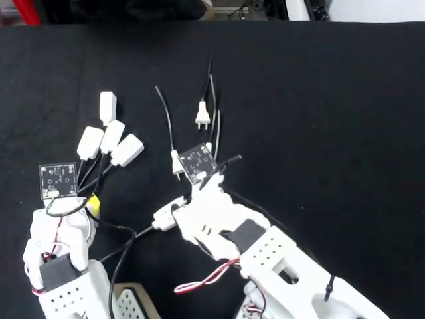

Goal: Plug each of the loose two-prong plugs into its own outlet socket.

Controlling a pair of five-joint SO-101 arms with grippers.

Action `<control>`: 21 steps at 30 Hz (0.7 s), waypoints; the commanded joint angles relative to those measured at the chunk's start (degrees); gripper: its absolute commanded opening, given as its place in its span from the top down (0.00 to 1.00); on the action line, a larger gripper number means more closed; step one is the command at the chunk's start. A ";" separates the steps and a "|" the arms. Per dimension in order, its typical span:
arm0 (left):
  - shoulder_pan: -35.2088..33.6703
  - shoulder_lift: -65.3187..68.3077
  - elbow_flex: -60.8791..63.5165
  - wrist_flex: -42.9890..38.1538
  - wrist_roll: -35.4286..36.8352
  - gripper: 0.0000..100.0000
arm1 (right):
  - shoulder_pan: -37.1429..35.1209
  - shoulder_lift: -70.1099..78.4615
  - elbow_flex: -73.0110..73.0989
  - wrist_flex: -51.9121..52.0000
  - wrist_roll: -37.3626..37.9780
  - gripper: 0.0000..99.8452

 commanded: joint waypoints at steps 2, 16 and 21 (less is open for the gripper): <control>-0.31 -0.35 -0.31 0.53 -0.35 0.74 | 2.55 0.22 0.04 -1.05 1.85 0.99; -0.22 -0.35 -0.40 0.53 -0.35 0.74 | 2.73 0.75 1.89 -4.84 3.52 0.99; -0.22 -0.35 -0.40 0.53 -0.35 0.74 | 2.73 7.43 -0.13 -6.68 3.60 0.99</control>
